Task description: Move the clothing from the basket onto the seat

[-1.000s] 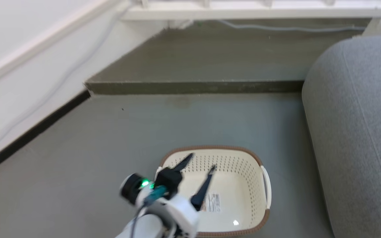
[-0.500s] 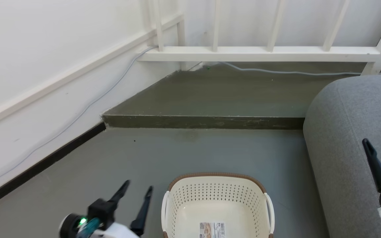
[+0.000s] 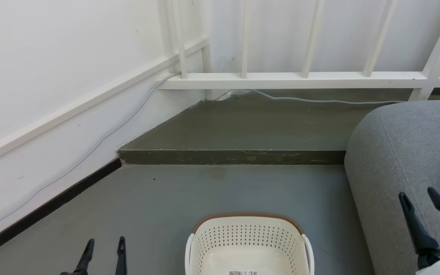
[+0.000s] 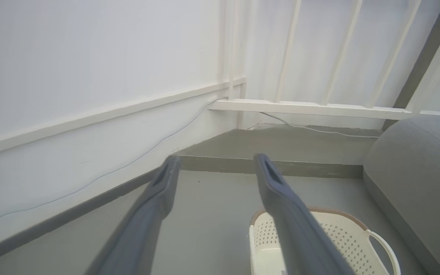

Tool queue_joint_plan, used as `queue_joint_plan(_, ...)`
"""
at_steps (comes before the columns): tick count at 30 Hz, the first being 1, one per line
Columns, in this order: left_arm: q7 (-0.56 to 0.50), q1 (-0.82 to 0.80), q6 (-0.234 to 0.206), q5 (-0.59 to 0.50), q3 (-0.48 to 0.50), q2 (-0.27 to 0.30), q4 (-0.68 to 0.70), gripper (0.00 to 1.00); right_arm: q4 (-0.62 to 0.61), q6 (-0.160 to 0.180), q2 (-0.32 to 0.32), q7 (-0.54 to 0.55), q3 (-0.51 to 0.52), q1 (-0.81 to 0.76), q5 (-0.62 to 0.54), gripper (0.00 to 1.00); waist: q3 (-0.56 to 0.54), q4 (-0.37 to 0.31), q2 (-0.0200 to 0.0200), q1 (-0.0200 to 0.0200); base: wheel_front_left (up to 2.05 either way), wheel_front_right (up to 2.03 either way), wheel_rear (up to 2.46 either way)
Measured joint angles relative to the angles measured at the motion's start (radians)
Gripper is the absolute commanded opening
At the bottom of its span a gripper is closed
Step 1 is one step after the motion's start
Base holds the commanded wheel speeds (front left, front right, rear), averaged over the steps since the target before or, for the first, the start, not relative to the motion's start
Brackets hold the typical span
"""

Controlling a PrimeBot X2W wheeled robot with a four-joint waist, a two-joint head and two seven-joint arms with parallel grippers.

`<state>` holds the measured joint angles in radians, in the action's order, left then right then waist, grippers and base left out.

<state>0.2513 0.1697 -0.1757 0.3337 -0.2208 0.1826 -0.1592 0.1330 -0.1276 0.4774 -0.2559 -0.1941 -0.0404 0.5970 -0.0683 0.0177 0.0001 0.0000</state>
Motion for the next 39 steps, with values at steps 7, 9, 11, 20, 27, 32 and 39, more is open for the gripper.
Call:
queue_joint_plan(7, 0.0, 0.076, -0.018, -0.058, 0.059, -0.044, 0.06, 1.0, 0.004, 0.0, -0.045, 0.0, 0.045, -0.057, -0.049, 1.0, -0.008, -0.002, 0.0, 0.0, 0.0, 0.0, 0.0)
queue_joint_plan(9, 0.0, 0.099, -0.018, -0.08, 0.069, -0.059, 0.075, 1.0, 0.008, 0.0, -0.07, 0.0, 0.071, -0.081, -0.063, 1.0, -0.008, -0.002, 0.0, 0.0, 0.0, 0.0, 0.0)
queue_joint_plan(11, 0.0, 0.111, -0.004, -0.088, 0.074, -0.07, 0.08, 1.0, 0.009, 0.0, -0.08, 0.0, 0.078, -0.093, -0.075, 1.0, -0.006, -0.002, 0.0, 0.0, 0.0, 0.0, 0.0)
queue_joint_plan(20, 0.0, 0.115, 0.017, -0.114, 0.08, -0.108, 0.087, 1.0, 0.055, 0.0, -0.082, 0.0, 0.058, -0.092, -0.112, 1.0, 0.005, -0.007, 0.0, 0.0, 0.0, 0.0, 0.0)
queue_joint_plan(27, 0.0, 0.114, 0.018, -0.121, 0.072, -0.121, 0.086, 1.0, 0.078, 0.0, -0.081, 0.0, 0.049, -0.085, -0.112, 1.0, 0.012, -0.014, 0.0, 0.0, 0.0, 0.0, 0.0)
queue_joint_plan(32, 0.0, 0.114, 0.018, -0.122, 0.067, -0.126, 0.077, 1.0, 0.083, 0.0, -0.082, 0.0, 0.05, -0.078, -0.112, 1.0, 0.016, -0.017, 0.0, 0.0, 0.0, 0.0, 0.0)
queue_joint_plan(39, 0.0, 0.114, 0.017, -0.122, 0.055, -0.127, 0.048, 1.0, 0.097, 0.0, -0.08, 0.0, 0.047, -0.076, -0.112, 1.0, 0.028, -0.021, 0.0, -0.0001, 0.0, 0.0, 0.0)
